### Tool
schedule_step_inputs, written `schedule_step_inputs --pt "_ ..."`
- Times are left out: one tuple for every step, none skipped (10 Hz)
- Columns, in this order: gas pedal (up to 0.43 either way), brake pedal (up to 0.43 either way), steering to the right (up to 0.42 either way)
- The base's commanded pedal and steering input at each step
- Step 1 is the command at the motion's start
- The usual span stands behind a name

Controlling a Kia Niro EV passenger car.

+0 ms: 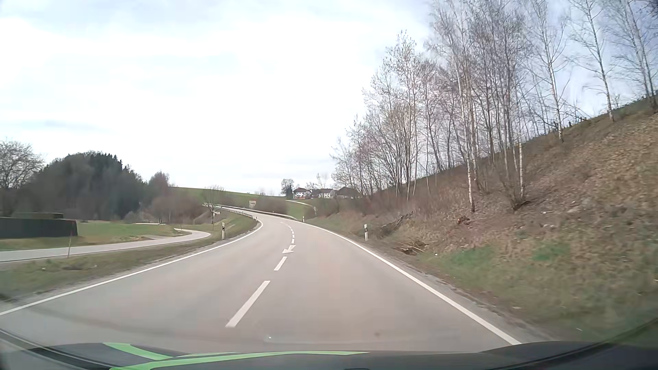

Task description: Follow the waypoints while adhering to traffic rules and regulations

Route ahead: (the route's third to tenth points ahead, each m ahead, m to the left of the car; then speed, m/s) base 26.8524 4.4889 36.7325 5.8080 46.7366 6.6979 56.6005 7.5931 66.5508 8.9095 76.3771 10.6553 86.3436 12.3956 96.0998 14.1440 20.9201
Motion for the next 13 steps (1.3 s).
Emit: schedule_step_inputs --pt "0.228 0.0 -0.011" --pt "0.228 0.0 -0.011" --pt "0.228 0.0 -0.012" --pt "0.228 0.0 -0.012" --pt "0.228 0.0 -0.012" --pt "0.228 0.0 -0.012" --pt "0.228 0.0 -0.012" --pt "0.228 0.0 -0.012" --pt "0.228 0.0 -0.012" --pt "0.228 0.0 -0.013" --pt "0.228 0.0 -0.013" --pt "0.228 0.0 -0.013" --pt "0.228 0.0 -0.013"
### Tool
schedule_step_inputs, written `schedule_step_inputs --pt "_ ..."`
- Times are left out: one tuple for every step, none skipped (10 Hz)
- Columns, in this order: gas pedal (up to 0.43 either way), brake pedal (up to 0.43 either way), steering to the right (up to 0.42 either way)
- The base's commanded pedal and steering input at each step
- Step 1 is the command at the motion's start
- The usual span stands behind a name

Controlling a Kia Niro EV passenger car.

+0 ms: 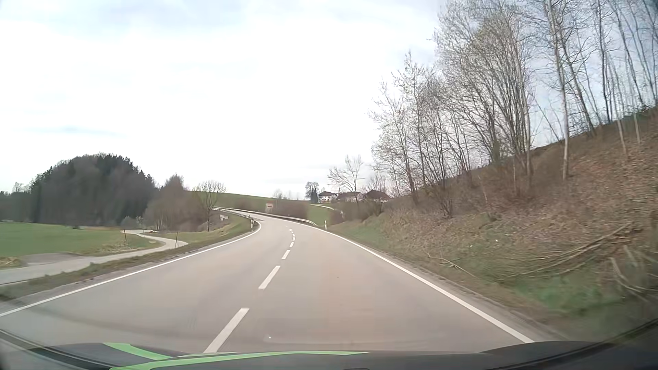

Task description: Follow the waypoints while adhering to traffic rules and regulations

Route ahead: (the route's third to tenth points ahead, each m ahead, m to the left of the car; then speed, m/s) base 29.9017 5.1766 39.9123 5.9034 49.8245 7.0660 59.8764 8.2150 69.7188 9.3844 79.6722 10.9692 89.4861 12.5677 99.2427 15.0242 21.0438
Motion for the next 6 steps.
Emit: schedule_step_inputs --pt "0.228 0.0 -0.013" --pt "0.228 0.0 -0.013" --pt "0.228 0.0 -0.012" --pt "0.228 0.0 -0.011" --pt "0.228 0.0 -0.011" --pt "0.228 0.0 -0.011"
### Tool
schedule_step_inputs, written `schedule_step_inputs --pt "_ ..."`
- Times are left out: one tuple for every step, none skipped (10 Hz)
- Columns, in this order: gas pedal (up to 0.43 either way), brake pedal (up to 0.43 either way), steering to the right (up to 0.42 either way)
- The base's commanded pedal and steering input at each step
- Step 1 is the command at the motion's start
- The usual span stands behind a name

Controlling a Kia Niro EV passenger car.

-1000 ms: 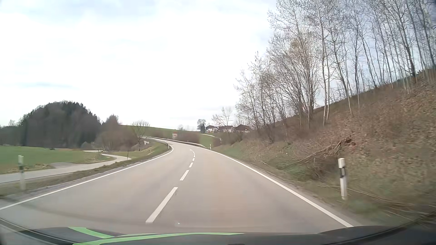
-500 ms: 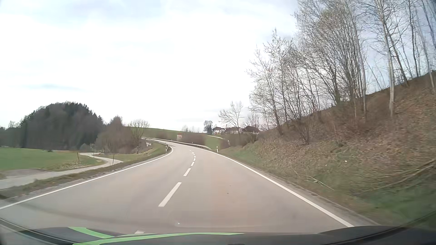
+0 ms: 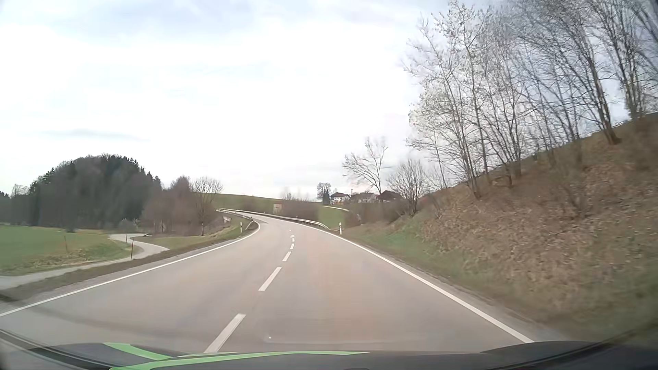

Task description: Follow the waypoints while adhering to traffic rules and regulations

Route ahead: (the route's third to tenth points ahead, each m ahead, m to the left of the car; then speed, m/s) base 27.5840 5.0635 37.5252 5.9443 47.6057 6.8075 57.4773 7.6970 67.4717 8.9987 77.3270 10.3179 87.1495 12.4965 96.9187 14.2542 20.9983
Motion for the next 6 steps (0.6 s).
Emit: schedule_step_inputs --pt "0.228 0.0 -0.011" --pt "0.228 0.0 -0.011" --pt "0.228 0.0 -0.011" --pt "0.228 0.0 -0.011" --pt "0.228 0.0 -0.011" --pt "0.228 0.0 -0.011"
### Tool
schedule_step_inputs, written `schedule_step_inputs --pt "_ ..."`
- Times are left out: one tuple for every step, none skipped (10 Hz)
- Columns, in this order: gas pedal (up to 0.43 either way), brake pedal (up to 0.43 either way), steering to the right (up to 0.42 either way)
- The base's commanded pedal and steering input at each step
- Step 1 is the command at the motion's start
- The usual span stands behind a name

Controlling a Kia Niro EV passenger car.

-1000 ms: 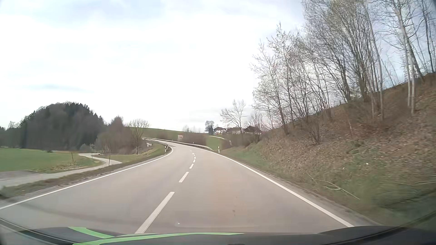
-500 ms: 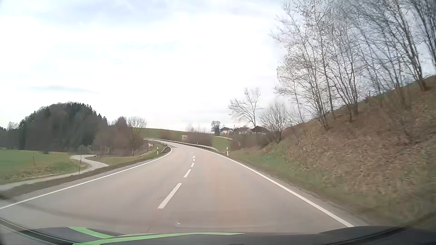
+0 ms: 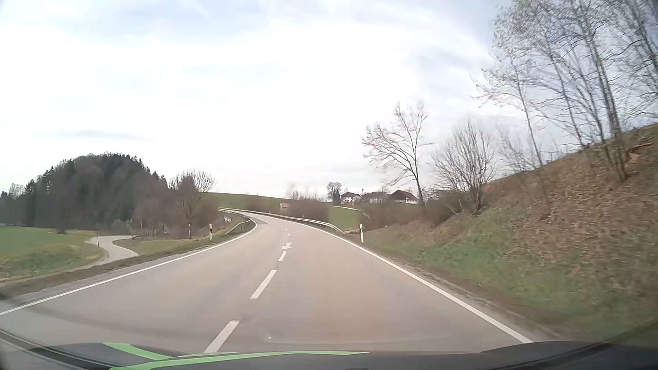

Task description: Follow the waypoints while adhering to traffic rules and regulations

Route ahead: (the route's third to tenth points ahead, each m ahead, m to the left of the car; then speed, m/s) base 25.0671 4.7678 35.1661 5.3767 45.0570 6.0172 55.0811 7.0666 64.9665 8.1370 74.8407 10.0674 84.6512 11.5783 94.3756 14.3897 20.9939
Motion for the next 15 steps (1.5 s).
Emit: schedule_step_inputs --pt "0.228 0.0 -0.012" --pt "0.228 0.0 -0.012" --pt "0.228 0.0 -0.014" --pt "0.228 0.0 -0.014" --pt "0.228 0.0 -0.015" --pt "0.228 0.0 -0.019" --pt "0.228 0.0 -0.02" --pt "0.228 0.0 -0.02" --pt "0.228 0.0 -0.019" --pt "0.228 0.0 -0.019" --pt "0.228 0.0 -0.017" --pt "0.228 0.0 -0.016" --pt "0.228 0.0 -0.015" --pt "0.228 0.0 -0.015" --pt "0.228 0.0 -0.014"
